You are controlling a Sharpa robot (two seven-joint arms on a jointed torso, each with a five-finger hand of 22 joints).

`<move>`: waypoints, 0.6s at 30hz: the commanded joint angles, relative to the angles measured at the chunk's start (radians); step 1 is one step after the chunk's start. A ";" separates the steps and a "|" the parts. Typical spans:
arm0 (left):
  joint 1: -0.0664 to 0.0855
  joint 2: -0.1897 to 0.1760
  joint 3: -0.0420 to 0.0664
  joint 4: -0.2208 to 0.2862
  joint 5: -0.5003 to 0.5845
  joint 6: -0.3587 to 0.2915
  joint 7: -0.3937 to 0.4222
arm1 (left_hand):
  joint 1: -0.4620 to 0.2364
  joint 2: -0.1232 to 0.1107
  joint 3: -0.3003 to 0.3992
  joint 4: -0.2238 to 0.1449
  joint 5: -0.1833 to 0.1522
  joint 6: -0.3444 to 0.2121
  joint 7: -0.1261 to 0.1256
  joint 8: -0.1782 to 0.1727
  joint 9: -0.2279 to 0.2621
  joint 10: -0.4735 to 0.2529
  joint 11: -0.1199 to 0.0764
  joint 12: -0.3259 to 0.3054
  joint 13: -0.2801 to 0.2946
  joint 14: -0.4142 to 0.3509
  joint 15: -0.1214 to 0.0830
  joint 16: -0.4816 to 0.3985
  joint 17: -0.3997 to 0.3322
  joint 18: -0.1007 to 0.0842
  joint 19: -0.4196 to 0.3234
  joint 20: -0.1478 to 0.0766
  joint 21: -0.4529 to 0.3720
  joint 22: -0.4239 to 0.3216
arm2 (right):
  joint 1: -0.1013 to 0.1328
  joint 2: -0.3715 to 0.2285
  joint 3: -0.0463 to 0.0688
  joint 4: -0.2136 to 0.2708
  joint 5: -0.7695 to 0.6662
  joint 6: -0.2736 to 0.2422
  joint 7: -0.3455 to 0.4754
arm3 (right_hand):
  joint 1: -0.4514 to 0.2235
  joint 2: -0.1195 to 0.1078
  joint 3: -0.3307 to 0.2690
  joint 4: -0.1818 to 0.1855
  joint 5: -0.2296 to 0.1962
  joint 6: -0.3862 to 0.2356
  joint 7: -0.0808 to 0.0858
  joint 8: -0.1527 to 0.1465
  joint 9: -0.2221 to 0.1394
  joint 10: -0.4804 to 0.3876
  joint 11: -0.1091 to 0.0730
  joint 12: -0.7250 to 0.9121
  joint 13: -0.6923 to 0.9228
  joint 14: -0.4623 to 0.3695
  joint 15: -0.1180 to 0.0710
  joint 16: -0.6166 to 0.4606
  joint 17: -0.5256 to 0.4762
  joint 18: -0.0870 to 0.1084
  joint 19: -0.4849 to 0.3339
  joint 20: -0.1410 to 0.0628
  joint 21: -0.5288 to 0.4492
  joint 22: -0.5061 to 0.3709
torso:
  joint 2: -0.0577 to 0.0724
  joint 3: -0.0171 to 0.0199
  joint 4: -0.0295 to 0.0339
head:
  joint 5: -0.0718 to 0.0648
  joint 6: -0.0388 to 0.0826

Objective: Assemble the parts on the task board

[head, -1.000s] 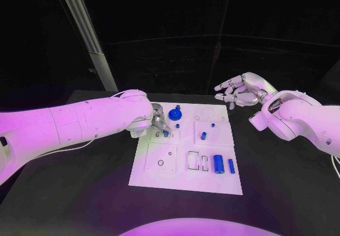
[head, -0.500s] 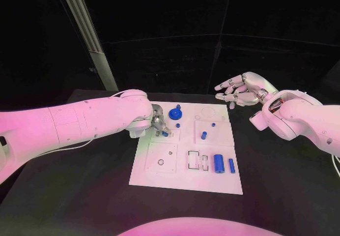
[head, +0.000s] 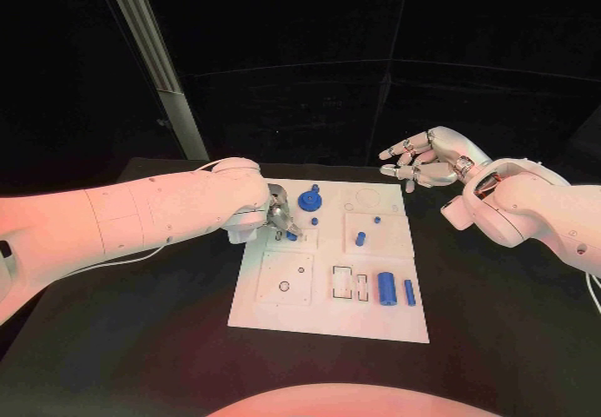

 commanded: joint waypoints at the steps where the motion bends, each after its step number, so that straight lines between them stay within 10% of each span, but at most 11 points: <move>1: -0.003 0.004 -0.003 -0.006 -0.007 0.025 -0.020 | -0.021 -0.001 0.136 -0.128 0.000 0.008 -0.007 0.007 0.005 0.008 -0.003 0.008 0.003 0.107 -0.004 0.003 0.263 -0.008 0.034 -0.006 0.004 0.052 | 0.002 0.001 0.001 0.001 0.003 0.005 0.012 | 0.010 0.002 -0.002 0.003 0.004 -0.007 0.000 0.007 0.002 0.006 -0.001 -0.004 -0.001 0.004 0.000 -0.002 -0.001 0.006 0.007 -0.002 -0.004 -0.001 | 0.000 0.0004 -0.0008 | 0.001 0.000; 18: -0.003 0.033 -0.003 -0.039 -0.007 0.059 -0.017 | -0.112 -0.024 0.039 -0.086 -0.004 0.034 -0.019 0.022 0.022 0.015 -0.012 0.022 0.016 0.107 -0.012 0.003 0.263 -0.009 0.036 -0.013 0.005 0.059 | 0.002 -0.001 0.001 0.003 0.003 0.006 0.013 | 0.008 0.000 -0.003 0.006 0.006 -0.007 0.001 0.007 0.001 0.006 0.000 -0.004 -0.004 0.003 0.000 -0.007 -0.004 0.006 0.008 -0.002 -0.007 -0.003 | 0.000 0.0006 0.0000 | -0.003 -0.002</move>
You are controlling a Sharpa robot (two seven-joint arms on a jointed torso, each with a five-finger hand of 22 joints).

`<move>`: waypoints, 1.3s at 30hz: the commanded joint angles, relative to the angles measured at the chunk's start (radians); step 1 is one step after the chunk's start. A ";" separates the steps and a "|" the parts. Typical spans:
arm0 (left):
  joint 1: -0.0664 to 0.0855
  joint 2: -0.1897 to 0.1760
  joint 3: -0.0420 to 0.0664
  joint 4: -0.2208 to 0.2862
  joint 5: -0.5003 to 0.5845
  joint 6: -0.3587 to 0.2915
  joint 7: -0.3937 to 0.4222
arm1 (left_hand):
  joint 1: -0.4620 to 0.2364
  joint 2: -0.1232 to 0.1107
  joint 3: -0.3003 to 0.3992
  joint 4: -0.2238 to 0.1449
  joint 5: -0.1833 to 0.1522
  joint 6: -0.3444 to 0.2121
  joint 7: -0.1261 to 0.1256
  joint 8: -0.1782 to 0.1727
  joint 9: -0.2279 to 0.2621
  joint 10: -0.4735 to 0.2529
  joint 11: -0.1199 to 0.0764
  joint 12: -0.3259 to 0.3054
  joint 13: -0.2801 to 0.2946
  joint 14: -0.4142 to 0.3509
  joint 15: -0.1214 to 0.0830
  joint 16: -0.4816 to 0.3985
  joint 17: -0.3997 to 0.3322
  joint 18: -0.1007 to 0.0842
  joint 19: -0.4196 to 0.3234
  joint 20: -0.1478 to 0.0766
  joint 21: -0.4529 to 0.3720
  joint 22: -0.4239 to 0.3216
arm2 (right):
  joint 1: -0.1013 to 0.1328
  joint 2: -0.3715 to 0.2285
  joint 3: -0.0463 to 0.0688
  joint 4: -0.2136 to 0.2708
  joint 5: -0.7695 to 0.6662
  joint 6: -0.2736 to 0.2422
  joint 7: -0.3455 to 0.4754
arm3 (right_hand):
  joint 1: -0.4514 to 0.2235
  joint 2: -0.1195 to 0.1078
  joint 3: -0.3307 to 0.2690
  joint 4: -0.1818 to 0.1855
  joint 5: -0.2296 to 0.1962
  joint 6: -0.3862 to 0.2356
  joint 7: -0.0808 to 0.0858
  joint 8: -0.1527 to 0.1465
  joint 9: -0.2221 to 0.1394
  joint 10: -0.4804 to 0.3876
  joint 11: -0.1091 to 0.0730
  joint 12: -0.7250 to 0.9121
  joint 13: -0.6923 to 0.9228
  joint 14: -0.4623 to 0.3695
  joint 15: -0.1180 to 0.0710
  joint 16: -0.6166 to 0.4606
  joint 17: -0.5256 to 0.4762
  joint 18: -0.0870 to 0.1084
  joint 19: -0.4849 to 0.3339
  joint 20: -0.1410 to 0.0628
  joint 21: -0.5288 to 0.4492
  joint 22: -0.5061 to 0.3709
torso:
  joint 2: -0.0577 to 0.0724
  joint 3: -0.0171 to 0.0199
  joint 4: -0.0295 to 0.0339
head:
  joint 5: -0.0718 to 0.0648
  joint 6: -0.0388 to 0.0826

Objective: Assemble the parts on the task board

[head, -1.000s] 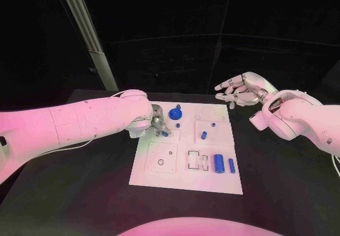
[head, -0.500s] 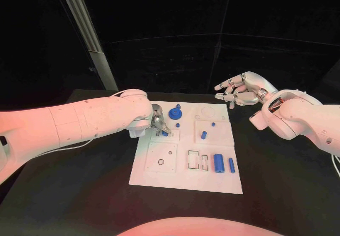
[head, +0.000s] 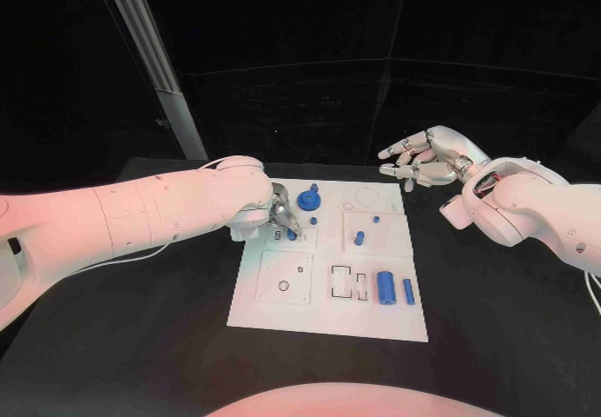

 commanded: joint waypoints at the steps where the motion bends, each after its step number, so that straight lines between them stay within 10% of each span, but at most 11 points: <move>1: -0.003 0.004 -0.002 -0.005 -0.003 0.040 -0.010 | -0.014 0.001 -0.015 0.007 -0.004 0.008 -0.003 0.005 0.002 0.003 -0.003 0.005 0.001 0.104 -0.009 0.003 0.263 -0.010 0.037 -0.006 0.005 0.059 | 0.002 -0.001 0.001 0.002 0.003 0.004 0.011 | 0.008 0.000 -0.001 0.004 0.006 -0.007 0.001 0.007 0.001 0.006 0.000 -0.004 -0.001 0.003 0.000 -0.005 -0.001 0.006 0.008 -0.002 -0.006 -0.001 | 0.000 -0.0001 0.0009 | -0.002 -0.001; 26: -0.002 0.014 -0.003 -0.037 -0.004 0.025 -0.012 | -0.149 -0.013 -0.244 0.138 -0.009 0.022 -0.007 0.019 0.029 0.009 -0.006 0.020 0.010 0.104 -0.012 0.003 0.263 -0.013 0.043 -0.009 0.013 0.078 | 0.002 0.002 0.001 0.000 0.003 0.009 0.016 | 0.007 -0.005 -0.005 0.012 0.006 -0.022 0.006 0.003 0.000 -0.016 0.006 -0.007 -0.010 -0.019 0.007 -0.058 -0.041 0.005 0.000 0.003 -0.026 -0.013 | -0.001 -0.0006 0.0015 | -0.004 -0.002; 30: -0.003 0.006 -0.003 -0.031 -0.004 0.009 -0.004 | -0.173 -0.020 -0.349 0.200 -0.076 0.022 -0.010 0.020 0.036 0.009 -0.008 0.022 0.009 0.104 -0.014 0.003 0.263 -0.013 0.044 -0.011 0.014 0.082 | 0.002 0.002 0.001 0.000 0.003 0.010 0.016 | 0.007 -0.005 -0.005 0.012 0.006 -0.023 0.007 0.002 0.000 -0.017 0.007 -0.007 -0.011 -0.021 0.008 -0.061 -0.043 0.005 -0.001 0.004 -0.027 -0.013 | -0.001 -0.0005 0.0011 | -0.005 -0.002; 39: 0.008 -0.040 0.001 0.017 -0.004 -0.033 0.019 | -0.168 -0.001 -0.444 0.214 -0.079 0.008 -0.006 0.013 0.039 -0.005 -0.006 0.007 -0.012 0.104 -0.013 0.003 0.263 -0.009 0.037 -0.012 -0.001 0.064 | 0.002 0.002 0.001 -0.005 0.003 0.012 0.017 | 0.007 -0.005 -0.005 0.012 0.006 -0.023 0.007 0.002 0.000 -0.017 0.007 -0.007 -0.011 -0.021 0.008 -0.061 -0.043 0.005 -0.001 0.004 -0.027 -0.013 | -0.001 -0.0002 0.0022 | -0.009 -0.002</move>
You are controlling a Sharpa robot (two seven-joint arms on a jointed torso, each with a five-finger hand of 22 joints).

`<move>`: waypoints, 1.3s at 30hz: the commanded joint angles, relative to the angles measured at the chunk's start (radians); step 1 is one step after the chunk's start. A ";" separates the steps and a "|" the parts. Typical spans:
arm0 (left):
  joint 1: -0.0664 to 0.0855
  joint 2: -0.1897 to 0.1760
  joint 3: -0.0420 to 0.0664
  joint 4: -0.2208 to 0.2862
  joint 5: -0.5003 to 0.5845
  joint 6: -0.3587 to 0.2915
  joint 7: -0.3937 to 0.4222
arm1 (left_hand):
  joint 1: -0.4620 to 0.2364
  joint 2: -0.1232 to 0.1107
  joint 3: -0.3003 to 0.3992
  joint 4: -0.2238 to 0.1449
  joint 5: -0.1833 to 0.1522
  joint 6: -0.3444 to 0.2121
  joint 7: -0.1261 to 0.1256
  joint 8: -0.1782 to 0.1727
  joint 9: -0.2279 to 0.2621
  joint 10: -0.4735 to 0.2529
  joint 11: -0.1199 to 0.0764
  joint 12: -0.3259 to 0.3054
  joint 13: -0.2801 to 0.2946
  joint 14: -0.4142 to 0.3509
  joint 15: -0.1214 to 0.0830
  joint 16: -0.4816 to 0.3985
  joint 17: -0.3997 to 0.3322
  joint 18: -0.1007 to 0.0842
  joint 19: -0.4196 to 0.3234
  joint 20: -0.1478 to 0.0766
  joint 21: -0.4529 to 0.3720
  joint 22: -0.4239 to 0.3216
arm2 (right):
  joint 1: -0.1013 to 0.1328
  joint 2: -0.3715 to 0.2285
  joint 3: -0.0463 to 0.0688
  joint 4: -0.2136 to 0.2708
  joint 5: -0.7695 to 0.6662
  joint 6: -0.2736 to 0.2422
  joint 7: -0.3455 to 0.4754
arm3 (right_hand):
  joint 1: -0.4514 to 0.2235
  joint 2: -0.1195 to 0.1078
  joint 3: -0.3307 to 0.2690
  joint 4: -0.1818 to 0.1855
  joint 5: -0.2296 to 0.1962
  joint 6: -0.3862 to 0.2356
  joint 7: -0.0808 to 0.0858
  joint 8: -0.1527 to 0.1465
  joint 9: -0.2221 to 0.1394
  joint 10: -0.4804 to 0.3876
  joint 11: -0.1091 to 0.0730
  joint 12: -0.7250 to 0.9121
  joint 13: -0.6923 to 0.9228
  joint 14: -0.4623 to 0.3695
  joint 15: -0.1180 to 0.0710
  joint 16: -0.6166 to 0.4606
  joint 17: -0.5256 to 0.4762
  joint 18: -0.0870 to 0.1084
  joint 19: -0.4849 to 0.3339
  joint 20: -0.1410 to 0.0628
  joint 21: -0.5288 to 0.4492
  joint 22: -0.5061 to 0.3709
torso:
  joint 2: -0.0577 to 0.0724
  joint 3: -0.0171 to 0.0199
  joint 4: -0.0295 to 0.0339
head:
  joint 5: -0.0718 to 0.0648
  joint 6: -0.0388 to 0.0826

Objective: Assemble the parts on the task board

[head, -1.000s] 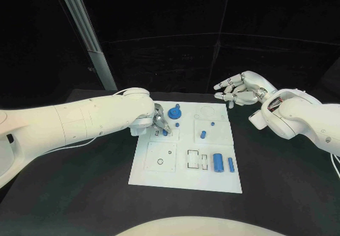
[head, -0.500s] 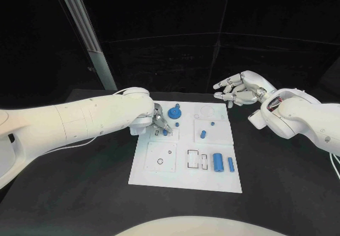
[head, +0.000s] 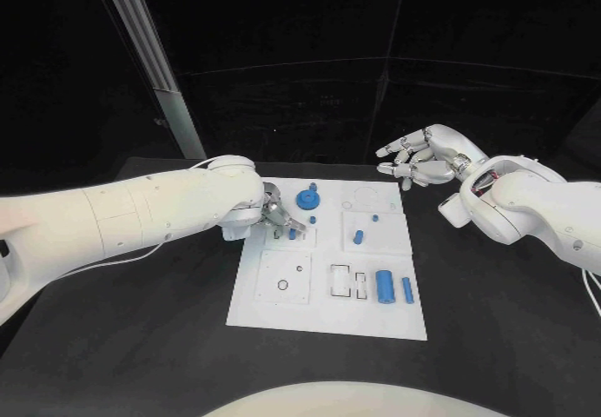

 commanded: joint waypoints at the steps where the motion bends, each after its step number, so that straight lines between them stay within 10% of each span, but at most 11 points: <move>1: 0.013 -0.018 0.005 0.023 -0.004 -0.042 0.026 | 0.013 0.020 -0.031 -0.001 -0.005 -0.022 0.004 -0.008 -0.002 -0.021 0.004 -0.021 -0.023 0.104 -0.002 0.003 0.263 -0.007 0.035 -0.005 -0.015 0.056 | 0.002 0.000 0.001 -0.002 0.003 0.007 0.011 | 0.007 -0.005 0.001 0.006 0.006 -0.009 -0.001 0.002 0.000 -0.005 0.002 -0.003 -0.001 -0.008 0.002 -0.003 -0.001 0.005 -0.001 0.004 -0.006 -0.002 | -0.001 0.0003 0.0007 | -0.003 0.002; 11: 0.047 -0.062 0.037 0.051 0.067 -0.109 0.176 | 0.149 0.076 -0.101 -0.008 -0.003 -0.119 0.063 -0.120 -0.090 -0.190 0.058 -0.197 -0.260 0.101 0.040 -0.004 0.253 0.029 -0.032 0.036 -0.157 -0.118 | 0.002 0.002 0.000 -0.014 0.003 0.007 0.013 | 0.007 -0.005 0.001 0.007 0.005 -0.010 0.000 0.002 0.000 -0.006 0.002 -0.003 -0.001 -0.009 0.002 -0.005 -0.002 0.004 -0.001 0.004 -0.007 -0.002 | 0.000 0.0004 -0.0002 | -0.003 0.012; 19: 0.058 -0.056 0.040 0.035 0.085 -0.150 0.245 | 0.271 0.112 -0.137 -0.014 0.000 -0.141 0.090 -0.151 -0.144 -0.305 0.087 -0.297 -0.369 -0.009 0.067 -0.219 -0.039 0.105 -0.203 0.062 -0.515 -0.514 | 0.002 0.004 0.000 -0.017 0.003 0.005 0.013 | 0.006 -0.005 0.000 0.008 0.005 -0.010 0.000 0.002 0.000 -0.006 0.002 -0.002 -0.001 -0.009 0.003 -0.006 -0.003 0.004 -0.002 0.005 -0.008 -0.003 | 0.000 0.0014 0.0006 | -0.003 0.019; 22: 0.059 -0.045 0.039 0.015 0.087 -0.149 0.248 | 0.301 0.122 -0.148 -0.012 0.000 -0.144 0.097 -0.157 -0.165 -0.315 0.091 -0.317 -0.399 -0.017 0.072 -0.241 -0.064 0.110 -0.209 0.068 -0.562 -0.556 | 0.002 0.004 0.000 -0.018 0.003 0.005 0.014 | 0.006 -0.005 0.000 0.008 0.005 -0.010 0.000 0.002 0.000 -0.006 0.002 -0.002 -0.001 -0.009 0.003 -0.006 -0.003 0.004 -0.002 0.005 -0.008 -0.003 | 0.000 0.0005 -0.0002 | -0.001 0.020; 27: 0.059 -0.026 0.039 -0.026 0.085 -0.128 0.240 | 0.304 0.128 -0.165 -0.005 -0.001 -0.136 0.096 -0.155 -0.179 -0.296 0.090 -0.310 -0.412 0.005 0.070 -0.206 -0.022 0.100 -0.171 0.068 -0.521 -0.507 | 0.002 0.006 0.000 -0.020 0.003 0.005 0.014 | 0.006 -0.005 0.000 0.008 0.005 -0.010 0.000 0.002 0.000 -0.006 0.002 -0.002 -0.001 -0.009 0.003 -0.006 -0.003 0.004 -0.002 0.005 -0.008 -0.003 | 0.001 0.0000 -0.0010 | 0.000 0.022; 33: 0.060 0.012 0.039 -0.118 0.011 -0.025 0.214 | 0.238 0.143 -0.238 -0.001 -0.003 -0.062 0.059 -0.111 -0.192 -0.208 0.055 -0.234 -0.398 0.090 0.040 -0.032 0.209 0.042 -0.027 0.041 -0.247 -0.200 | 0.002 0.012 0.000 -0.024 0.003 0.007 0.014 | 0.007 -0.004 0.001 0.008 0.006 -0.010 0.000 0.002 0.000 -0.007 0.002 -0.002 -0.002 -0.009 0.003 -0.005 -0.001 0.005 -0.002 0.005 -0.009 -0.003 | 0.001 0.0001 -0.0007 | 0.002 0.027; 39: 0.060 0.049 0.039 -0.207 -0.054 0.102 0.187 | 0.211 0.146 -0.279 0.000 -0.005 -0.038 0.044 -0.091 -0.193 -0.130 0.041 -0.124 -0.262 0.104 0.028 0.003 0.263 0.026 0.000 0.027 -0.176 -0.116 | 0.002 0.018 0.000 -0.028 0.003 0.009 0.013 | 0.007 -0.004 0.001 0.008 0.006 -0.010 0.000 0.002 0.000 -0.007 0.002 -0.002 -0.002 -0.009 0.003 -0.005 -0.001 0.005 -0.002 0.005 -0.009 -0.003 | 0.001 0.0001 -0.0009 | 0.006 0.031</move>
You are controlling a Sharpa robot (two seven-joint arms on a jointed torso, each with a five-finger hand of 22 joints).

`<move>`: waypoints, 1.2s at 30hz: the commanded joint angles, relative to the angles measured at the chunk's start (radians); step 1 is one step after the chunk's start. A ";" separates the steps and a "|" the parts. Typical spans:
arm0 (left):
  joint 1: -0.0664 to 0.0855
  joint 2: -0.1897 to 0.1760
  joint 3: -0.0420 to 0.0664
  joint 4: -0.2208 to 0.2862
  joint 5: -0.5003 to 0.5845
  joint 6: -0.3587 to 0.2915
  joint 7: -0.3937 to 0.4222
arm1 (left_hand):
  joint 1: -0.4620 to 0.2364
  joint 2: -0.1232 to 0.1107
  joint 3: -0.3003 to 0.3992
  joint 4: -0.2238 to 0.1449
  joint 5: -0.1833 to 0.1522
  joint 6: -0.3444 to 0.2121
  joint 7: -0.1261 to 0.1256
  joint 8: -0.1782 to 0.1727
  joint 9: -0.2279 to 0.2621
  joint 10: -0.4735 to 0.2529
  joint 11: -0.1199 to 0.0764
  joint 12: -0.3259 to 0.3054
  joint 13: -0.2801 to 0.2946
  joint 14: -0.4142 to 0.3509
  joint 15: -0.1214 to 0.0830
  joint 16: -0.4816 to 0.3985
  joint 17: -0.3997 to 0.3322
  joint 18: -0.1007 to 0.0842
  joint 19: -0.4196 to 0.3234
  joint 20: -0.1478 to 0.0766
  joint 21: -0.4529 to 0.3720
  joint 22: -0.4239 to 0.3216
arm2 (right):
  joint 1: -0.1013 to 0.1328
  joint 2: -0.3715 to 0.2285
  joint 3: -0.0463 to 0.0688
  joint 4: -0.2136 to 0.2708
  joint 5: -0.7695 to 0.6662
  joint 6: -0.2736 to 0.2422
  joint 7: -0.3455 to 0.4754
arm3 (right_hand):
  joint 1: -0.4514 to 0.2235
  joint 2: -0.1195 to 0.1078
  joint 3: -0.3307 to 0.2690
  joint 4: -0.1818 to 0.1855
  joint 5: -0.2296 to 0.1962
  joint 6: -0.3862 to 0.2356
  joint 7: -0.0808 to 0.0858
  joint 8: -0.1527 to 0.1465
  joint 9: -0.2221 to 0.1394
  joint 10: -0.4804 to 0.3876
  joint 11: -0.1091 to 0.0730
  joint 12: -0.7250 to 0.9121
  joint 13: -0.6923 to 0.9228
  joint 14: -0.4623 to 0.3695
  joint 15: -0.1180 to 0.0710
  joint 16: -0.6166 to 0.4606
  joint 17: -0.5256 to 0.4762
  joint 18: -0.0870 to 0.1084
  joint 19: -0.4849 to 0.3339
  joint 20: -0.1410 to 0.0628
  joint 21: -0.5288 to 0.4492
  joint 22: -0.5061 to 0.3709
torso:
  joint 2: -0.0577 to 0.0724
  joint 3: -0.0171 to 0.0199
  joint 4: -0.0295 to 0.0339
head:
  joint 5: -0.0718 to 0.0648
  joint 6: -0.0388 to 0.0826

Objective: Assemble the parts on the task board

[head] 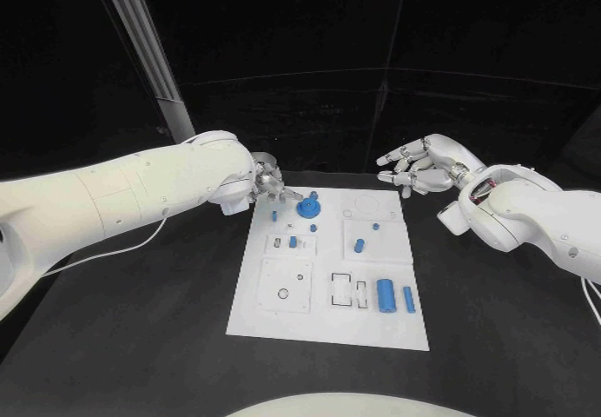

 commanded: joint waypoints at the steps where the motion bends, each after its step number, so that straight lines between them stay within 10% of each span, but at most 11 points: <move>1: 0.003 0.017 0.001 -0.043 -0.081 0.151 -0.023 | -0.015 0.001 -0.013 0.000 -0.006 0.013 -0.004 0.009 0.002 0.029 -0.005 0.042 0.054 0.104 -0.012 0.005 0.263 -0.021 0.010 -0.003 0.023 0.028 | 0.002 0.003 0.001 -0.002 0.003 0.007 0.010 | 0.007 -0.004 0.001 0.008 0.006 -0.010 0.000 0.002 0.000 -0.007 0.002 -0.002 -0.001 -0.006 -0.001 -0.005 0.000 0.005 -0.002 0.005 -0.005 -0.001 | 0.000 -0.0001 0.0004 | 0.002 0.001; 10: 0.003 0.055 0.001 -0.133 -0.102 0.237 -0.055 | -0.006 0.041 -0.024 -0.004 -0.004 0.032 -0.015 0.022 0.008 0.094 -0.016 0.138 0.183 0.104 -0.021 0.005 0.263 -0.030 0.024 -0.012 0.066 0.080 | 0.002 0.010 0.001 -0.008 0.003 0.010 0.010 | 0.009 -0.002 0.003 0.008 0.007 -0.010 0.000 0.003 0.000 -0.008 0.002 -0.001 -0.002 -0.005 -0.001 -0.004 0.003 0.005 -0.002 0.005 -0.006 -0.002 | 0.001 -0.0005 0.0003 | 0.006 -0.002; 36: -0.014 0.111 0.001 -0.227 -0.105 0.282 -0.058 | 0.006 0.046 -0.027 -0.006 -0.004 0.036 -0.017 0.026 0.010 0.099 -0.018 0.149 0.197 0.104 -0.023 0.005 0.263 -0.033 0.027 -0.014 0.077 0.094 | 0.001 0.021 0.001 -0.018 0.003 0.014 0.012 | 0.012 0.000 0.004 0.007 0.011 -0.010 0.000 0.004 0.001 -0.008 0.002 0.000 -0.002 -0.005 -0.001 -0.003 0.004 0.005 -0.001 0.005 -0.007 -0.002 | -0.001 0.0001 0.0014 | 0.006 -0.015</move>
